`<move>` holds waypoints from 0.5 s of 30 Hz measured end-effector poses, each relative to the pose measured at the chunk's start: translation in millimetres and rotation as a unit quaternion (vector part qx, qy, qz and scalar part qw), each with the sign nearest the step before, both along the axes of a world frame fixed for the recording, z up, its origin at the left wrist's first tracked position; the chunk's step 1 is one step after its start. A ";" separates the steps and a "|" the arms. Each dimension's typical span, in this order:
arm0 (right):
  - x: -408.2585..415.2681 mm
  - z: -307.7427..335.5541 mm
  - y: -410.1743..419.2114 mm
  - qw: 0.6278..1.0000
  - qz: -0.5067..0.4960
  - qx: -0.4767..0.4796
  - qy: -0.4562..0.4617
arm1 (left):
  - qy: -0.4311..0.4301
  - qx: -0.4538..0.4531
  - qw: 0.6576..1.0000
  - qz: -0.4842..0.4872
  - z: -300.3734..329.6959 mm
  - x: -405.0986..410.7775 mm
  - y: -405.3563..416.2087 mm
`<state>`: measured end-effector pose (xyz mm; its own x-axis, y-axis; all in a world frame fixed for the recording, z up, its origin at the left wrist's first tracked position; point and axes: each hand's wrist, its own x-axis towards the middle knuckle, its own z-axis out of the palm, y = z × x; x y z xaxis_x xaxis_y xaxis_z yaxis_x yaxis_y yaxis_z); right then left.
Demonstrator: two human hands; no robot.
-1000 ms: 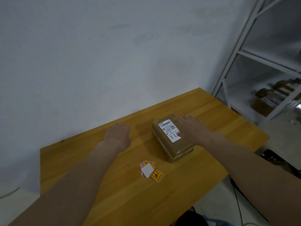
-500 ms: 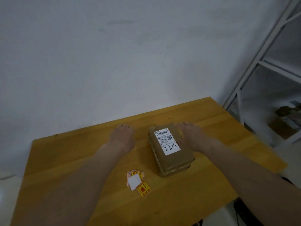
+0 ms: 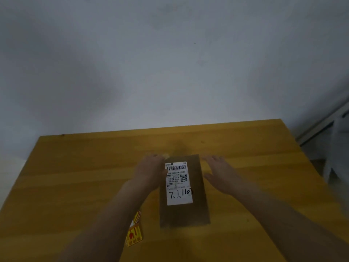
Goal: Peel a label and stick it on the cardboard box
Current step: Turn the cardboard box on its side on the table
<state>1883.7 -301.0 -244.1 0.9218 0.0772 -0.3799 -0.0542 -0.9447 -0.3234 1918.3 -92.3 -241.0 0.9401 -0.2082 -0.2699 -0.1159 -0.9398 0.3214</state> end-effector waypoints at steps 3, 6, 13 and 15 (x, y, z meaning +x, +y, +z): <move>12.3 -27.3 1.9 0.999 -0.015 0.048 -0.018 | -0.015 -0.016 0.999 0.032 -26.9 16.5 -1.9; 31.4 -57.9 1.2 0.993 -0.025 0.067 -0.089 | -0.045 -0.050 0.995 0.069 -55.1 40.9 -1.6; 55.1 -95.2 -2.5 0.966 -0.052 0.099 -0.233 | -0.157 -0.171 0.960 0.159 -110.4 64.0 15.7; 51.7 -100.6 -2.8 0.967 -0.044 0.082 -0.237 | -0.181 -0.146 0.960 0.154 -118.3 59.9 23.0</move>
